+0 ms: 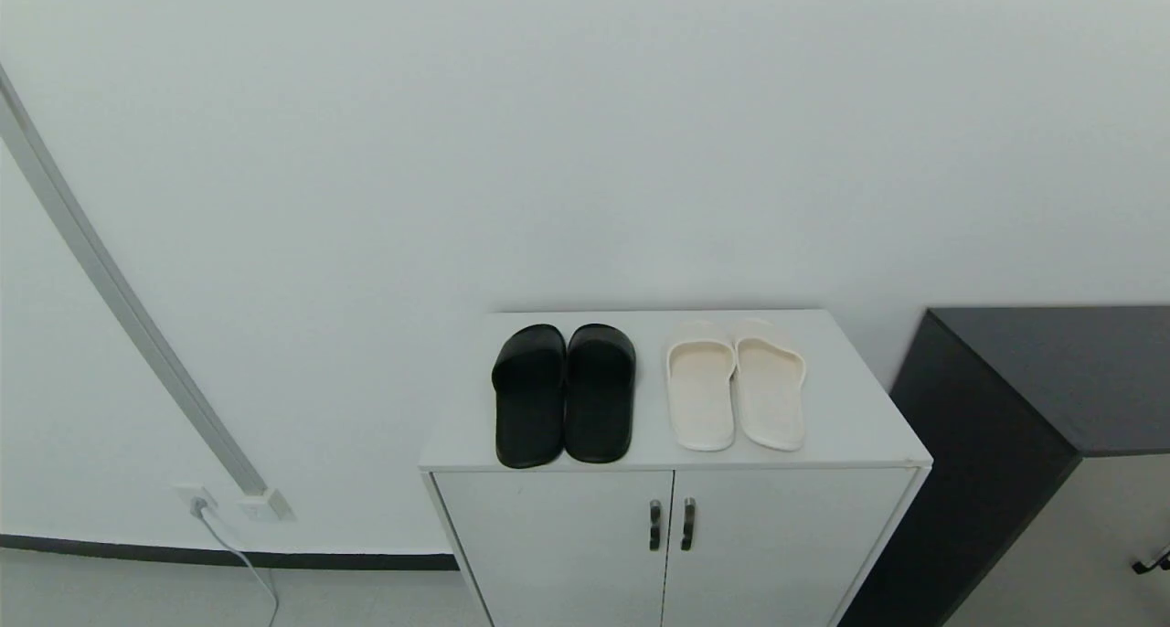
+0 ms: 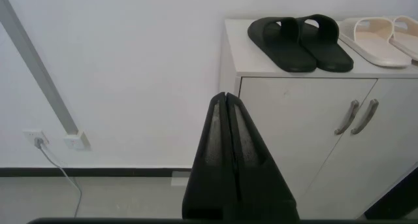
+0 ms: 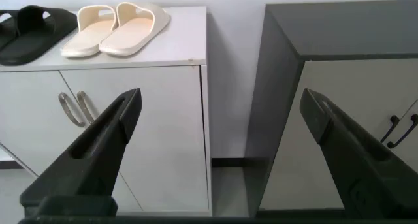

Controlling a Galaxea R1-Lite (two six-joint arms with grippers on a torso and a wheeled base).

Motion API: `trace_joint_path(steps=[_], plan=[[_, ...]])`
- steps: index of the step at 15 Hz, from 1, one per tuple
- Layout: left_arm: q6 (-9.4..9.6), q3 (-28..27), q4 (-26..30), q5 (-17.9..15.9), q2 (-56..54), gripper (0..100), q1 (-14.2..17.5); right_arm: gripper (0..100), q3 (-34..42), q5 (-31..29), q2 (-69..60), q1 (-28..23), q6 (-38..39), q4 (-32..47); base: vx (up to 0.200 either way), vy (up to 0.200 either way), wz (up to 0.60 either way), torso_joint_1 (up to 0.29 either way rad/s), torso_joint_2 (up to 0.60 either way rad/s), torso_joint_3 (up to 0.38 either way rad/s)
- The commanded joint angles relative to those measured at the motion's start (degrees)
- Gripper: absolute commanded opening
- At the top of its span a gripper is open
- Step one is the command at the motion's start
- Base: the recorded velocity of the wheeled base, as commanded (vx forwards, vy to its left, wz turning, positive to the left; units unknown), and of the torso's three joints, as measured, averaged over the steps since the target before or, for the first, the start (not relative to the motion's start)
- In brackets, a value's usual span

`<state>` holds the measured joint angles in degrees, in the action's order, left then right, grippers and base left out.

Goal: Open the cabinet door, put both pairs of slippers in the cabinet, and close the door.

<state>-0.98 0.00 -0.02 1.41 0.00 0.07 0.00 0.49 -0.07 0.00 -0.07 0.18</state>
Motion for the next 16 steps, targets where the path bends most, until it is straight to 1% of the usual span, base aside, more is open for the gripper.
trace_joint_path(steps=[1,4,5,6,7,8,9,10,12,14,15,16], plan=[[0.01,0.00,0.02,-0.01,0.09,0,0.01,100,0.00,0.04,0.07,0.00,-0.10,-0.01,0.000,0.000,0.00,0.000,0.00,0.000],[0.01,0.00,0.02,-0.01,0.09,0,0.01,100,-0.09,-0.05,0.07,0.00,-0.37,-0.01,0.000,0.000,0.00,0.000,0.00,0.000],[0.27,0.00,0.02,-0.18,0.09,0,0.01,100,-3.87,-0.31,1.48,0.00,1.30,-0.53,0.000,0.000,0.00,0.000,0.00,0.000],[0.54,0.00,0.11,-0.54,0.09,0,0.01,100,-17.23,-0.31,8.77,0.18,9.65,-0.18,0.000,0.000,0.00,0.000,0.00,0.000],[0.54,-0.09,0.11,-0.62,0.09,0,0.01,100,-21.80,1.27,13.96,0.09,11.41,2.37,0.000,0.000,0.00,0.000,0.00,0.000],[0.54,0.00,0.11,-0.62,0.09,0,0.01,100,-21.53,3.56,16.42,0.09,7.98,3.60,0.000,0.000,0.00,0.000,0.00,0.000],[0.45,0.00,0.11,-0.62,0.09,0,0.01,100,-17.05,9.27,23.45,0.00,-0.01,4.12,0.000,0.000,0.00,0.000,0.00,0.000],[0.45,0.00,0.11,-0.62,0.09,0,0.01,100,-16.26,9.62,28.73,0.79,0.07,2.45,0.000,0.000,0.00,0.000,0.00,0.000],[0.45,-0.09,0.11,-0.62,0.09,0,0.01,100,-15.73,9.71,39.10,5.36,0.60,-1.68,0.000,0.000,0.00,0.000,0.00,0.000],[0.45,-0.09,0.11,-0.62,0.09,0,0.01,100,-16.70,8.65,48.50,10.02,5.26,-10.20,0.000,0.000,0.00,0.000,0.00,0.000],[0.45,-0.09,0.11,-0.62,0.09,0,0.01,100,-18.11,4.70,55.09,14.15,8.16,-16.00,0.000,0.000,0.00,0.000,0.00,0.000],[0.45,-0.09,0.11,-0.62,0.09,0,0.01,100,-19.16,0.13,59.14,19.16,10.18,-20.13,0.000,0.000,0.00,0.000,0.00,0.000]])
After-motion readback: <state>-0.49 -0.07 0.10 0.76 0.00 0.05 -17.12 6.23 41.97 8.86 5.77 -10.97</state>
